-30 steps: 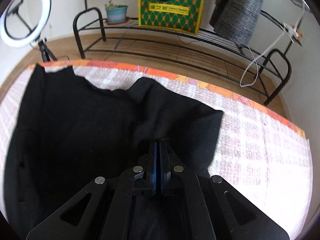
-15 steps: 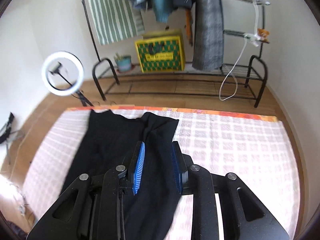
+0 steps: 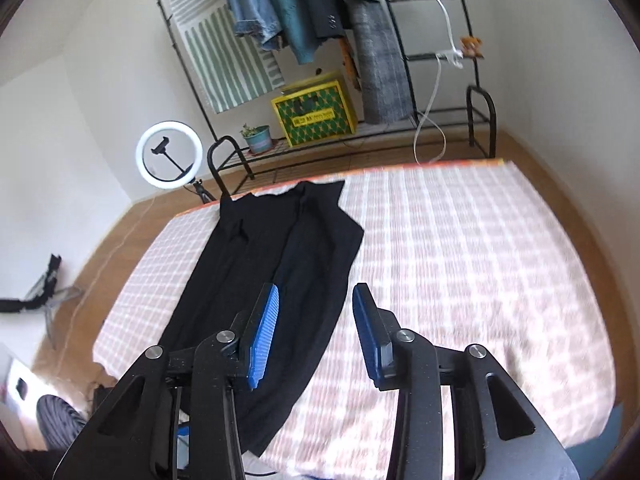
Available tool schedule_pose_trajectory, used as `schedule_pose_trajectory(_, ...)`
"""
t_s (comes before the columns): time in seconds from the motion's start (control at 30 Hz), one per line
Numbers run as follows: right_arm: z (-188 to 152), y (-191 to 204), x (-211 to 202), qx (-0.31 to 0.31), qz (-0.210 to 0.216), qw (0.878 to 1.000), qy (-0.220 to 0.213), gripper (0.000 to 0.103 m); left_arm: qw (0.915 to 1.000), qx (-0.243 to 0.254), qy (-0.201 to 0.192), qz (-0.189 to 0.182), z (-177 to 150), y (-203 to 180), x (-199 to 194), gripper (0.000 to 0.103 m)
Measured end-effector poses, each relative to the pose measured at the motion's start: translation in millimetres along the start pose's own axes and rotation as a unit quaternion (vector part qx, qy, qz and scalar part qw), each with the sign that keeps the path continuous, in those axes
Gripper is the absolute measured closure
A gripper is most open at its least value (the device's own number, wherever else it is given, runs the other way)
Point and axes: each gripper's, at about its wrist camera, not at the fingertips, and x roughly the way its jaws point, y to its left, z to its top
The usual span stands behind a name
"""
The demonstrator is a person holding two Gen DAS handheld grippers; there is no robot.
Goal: Fold large clothes
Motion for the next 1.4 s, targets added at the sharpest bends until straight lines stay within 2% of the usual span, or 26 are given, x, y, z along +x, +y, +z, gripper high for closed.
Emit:
schedule_pose_trajectory(0.17,-29.8,-32.6,7.4,0.079,0.016,0.997,0.011,0.065,0.9988,0.038,0.010,0.028,-0.6,-13.0,14.0,0.048)
schedule_pose_trajectory(0.27,-41.2,-44.9,7.6,0.098,0.011,0.995,0.020,0.065,0.9975,0.053,0.022,0.040,0.3,-15.3,26.7,0.048)
schedule_pose_trajectory(0.47,-48.1,-63.6,15.4,0.124,0.027,0.991,0.031,0.065,0.9921,0.097,0.037,0.070,-2.7,-23.9,45.5,0.050)
schedule_pose_trajectory(0.5,-49.3,-65.4,16.6,0.125,0.029,0.991,0.033,0.065,0.9923,0.095,0.040,0.068,-1.1,-23.3,46.3,0.053)
schedule_pose_trajectory(0.57,-48.0,-67.9,23.1,0.129,0.040,0.990,0.037,0.065,0.9929,0.085,0.049,0.067,5.5,-18.1,47.5,0.076)
schedule_pose_trajectory(0.6,-46.7,-70.9,28.6,0.136,0.046,0.989,0.039,0.065,0.9932,0.081,0.053,0.065,8.9,-13.7,47.4,0.082)
schedule_pose_trajectory(0.63,-47.0,-73.9,32.7,0.141,0.050,0.988,0.040,0.065,0.9939,0.072,0.058,0.061,13.4,-7.1,48.2,0.093)
schedule_pose_trajectory(0.67,-46.5,-76.2,37.9,0.149,0.052,0.987,0.042,0.065,0.9949,0.063,0.061,0.050,16.4,-2.5,48.4,0.095)
schedule_pose_trajectory(0.77,-41.2,-81.6,56.0,0.172,0.065,0.982,0.046,0.065,0.9974,0.026,0.061,0.028,22.7,6.7,43.3,0.098)
schedule_pose_trajectory(0.83,-34.4,-81.5,67.2,0.174,0.070,0.981,0.045,0.065,0.9989,-0.027,0.037,-0.013,27.6,14.1,24.7,0.098)
schedule_pose_trajectory(0.9,-24.4,-80.3,83.5,0.168,0.065,0.982,0.047,0.064,0.9959,-0.077,0.004,-0.047,30.8,22.5,-0.1,0.098)
schedule_pose_trajectory(0.93,-18.9,-80.1,94.6,0.164,0.061,0.983,0.049,0.059,0.9947,-0.087,-0.007,-0.055,31.8,24.9,-8.9,0.098)
schedule_pose_trajectory(1.03,-7.6,-82.6,134.0,0.172,0.050,0.982,0.060,0.053,0.9921,-0.101,-0.029,-0.069,34.5,31.2,-27.3,0.098)
schedule_pose_trajectory(1.23,-2.7,-83.7,216.2,0.221,0.077,0.968,0.096,0.053,0.9865,-0.128,-0.042,-0.093,39.3,49.6,-32.8,0.098)
schedule_pose_trajectory(1.4,2.4,-82.8,267.5,0.228,0.070,0.965,0.113,0.053,0.9849,-0.133,-0.049,-0.100,45.0,56.3,-35.2,0.098)
